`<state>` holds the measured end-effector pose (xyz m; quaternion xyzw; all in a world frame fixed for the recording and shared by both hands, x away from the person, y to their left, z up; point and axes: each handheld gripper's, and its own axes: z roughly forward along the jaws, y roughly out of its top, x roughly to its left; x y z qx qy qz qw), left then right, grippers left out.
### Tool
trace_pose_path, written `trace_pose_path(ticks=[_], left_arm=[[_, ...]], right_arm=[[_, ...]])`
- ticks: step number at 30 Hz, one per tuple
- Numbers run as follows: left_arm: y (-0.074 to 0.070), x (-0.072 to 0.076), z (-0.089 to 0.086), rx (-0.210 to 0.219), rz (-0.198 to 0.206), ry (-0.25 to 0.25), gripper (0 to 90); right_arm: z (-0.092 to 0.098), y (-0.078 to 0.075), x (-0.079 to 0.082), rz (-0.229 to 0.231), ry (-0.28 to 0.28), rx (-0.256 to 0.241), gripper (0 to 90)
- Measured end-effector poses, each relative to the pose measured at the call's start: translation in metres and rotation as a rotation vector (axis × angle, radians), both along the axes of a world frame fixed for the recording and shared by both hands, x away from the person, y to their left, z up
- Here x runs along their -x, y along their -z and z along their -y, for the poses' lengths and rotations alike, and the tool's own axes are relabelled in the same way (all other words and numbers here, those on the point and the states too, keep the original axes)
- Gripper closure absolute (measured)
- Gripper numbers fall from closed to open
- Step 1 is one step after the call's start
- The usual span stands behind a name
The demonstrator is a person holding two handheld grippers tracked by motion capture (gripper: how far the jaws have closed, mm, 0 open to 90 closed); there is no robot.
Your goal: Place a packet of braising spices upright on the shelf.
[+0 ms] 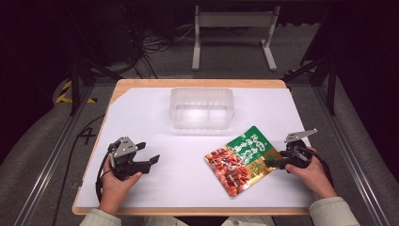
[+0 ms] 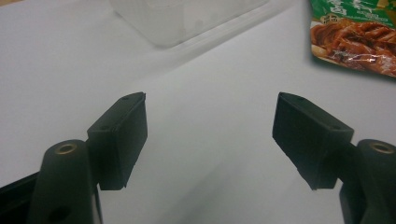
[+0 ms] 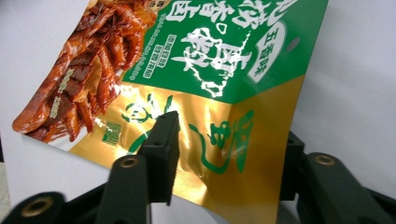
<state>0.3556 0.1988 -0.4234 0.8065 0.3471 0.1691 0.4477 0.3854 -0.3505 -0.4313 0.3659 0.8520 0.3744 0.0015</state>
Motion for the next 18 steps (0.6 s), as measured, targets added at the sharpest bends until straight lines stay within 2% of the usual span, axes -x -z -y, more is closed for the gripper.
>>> trace_pose_path(ticks=[3,6,10,12,18], left_arm=[[-0.0003,0.0001,0.0,-0.005,0.0,0.001,27.4],[-0.0002,0.0,0.0,-0.006,0.0,0.0,27.4],[0.0001,0.0002,0.0,0.001,-0.001,-0.003,27.5],[0.0001,0.0004,0.0001,0.001,-0.003,-0.003,27.5],[-0.0001,0.0,-0.0004,-0.001,0.003,-0.005,27.5]], right_arm=[[-0.0017,0.0004,0.0006,-0.003,-0.012,0.005,62.8],[-0.002,0.0002,0.0012,0.002,-0.002,0.027,76.8],[-0.0016,0.0004,0.0003,-0.034,0.007,0.024,89.2],[-0.002,-0.0008,0.0002,-0.041,0.012,0.022,89.9],[-0.0044,-0.0058,0.002,-0.019,0.021,0.033,90.0]])
